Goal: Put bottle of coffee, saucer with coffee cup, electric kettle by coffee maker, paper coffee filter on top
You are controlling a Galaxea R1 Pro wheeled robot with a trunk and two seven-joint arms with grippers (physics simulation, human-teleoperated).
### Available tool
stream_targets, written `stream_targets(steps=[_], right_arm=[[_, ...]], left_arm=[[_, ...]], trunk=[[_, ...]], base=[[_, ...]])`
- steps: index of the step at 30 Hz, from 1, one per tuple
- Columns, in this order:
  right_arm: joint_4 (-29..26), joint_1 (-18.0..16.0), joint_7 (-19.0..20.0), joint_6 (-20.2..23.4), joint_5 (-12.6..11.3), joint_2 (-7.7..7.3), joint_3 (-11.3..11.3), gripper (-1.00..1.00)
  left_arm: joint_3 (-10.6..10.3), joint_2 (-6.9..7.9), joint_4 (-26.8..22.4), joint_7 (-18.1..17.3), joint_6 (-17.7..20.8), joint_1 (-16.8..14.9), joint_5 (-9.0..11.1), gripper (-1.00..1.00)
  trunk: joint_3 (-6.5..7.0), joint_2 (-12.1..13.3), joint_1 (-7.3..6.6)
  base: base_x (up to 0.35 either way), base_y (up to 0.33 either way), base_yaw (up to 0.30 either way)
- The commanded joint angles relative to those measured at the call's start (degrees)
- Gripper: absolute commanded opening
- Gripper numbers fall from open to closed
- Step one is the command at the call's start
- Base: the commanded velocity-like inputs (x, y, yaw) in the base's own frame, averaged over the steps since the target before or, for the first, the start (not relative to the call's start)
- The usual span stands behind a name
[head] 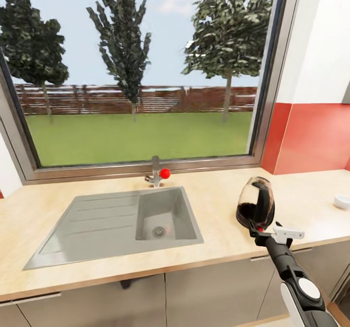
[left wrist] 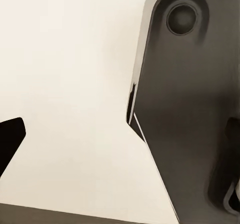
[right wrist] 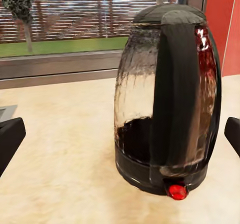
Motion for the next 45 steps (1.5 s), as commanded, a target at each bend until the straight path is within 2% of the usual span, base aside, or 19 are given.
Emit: stream_targets(steps=[1, 19, 45], right_arm=[[0.03, -0.02, 0.18, -0.06, -0.58, -0.01, 0.0, 1.0], [0.09, -0.02, 0.19, -0.06, -0.55, -0.01, 0.01, 1.0], [1.93, -0.02, 0.13, -0.15, -0.64, -0.01, -0.08, 1.0]], left_arm=[[0.41, 0.11, 0.12, -0.02, -0.39, -0.04, 0.32, 1.0], [0.42, 0.07, 0.12, -0.02, -0.39, 0.3, 0.32, 1.0], [0.42, 0.01, 0.12, -0.02, -0.48, 0.74, 0.32, 1.0]], trunk=[[-0.08, -0.07, 0.03], [-0.08, -0.07, 0.03], [-0.08, -0.07, 0.03]], base=[[0.192, -0.148, 0.0], [0.134, -0.11, 0.0], [0.037, -0.001, 0.0]])
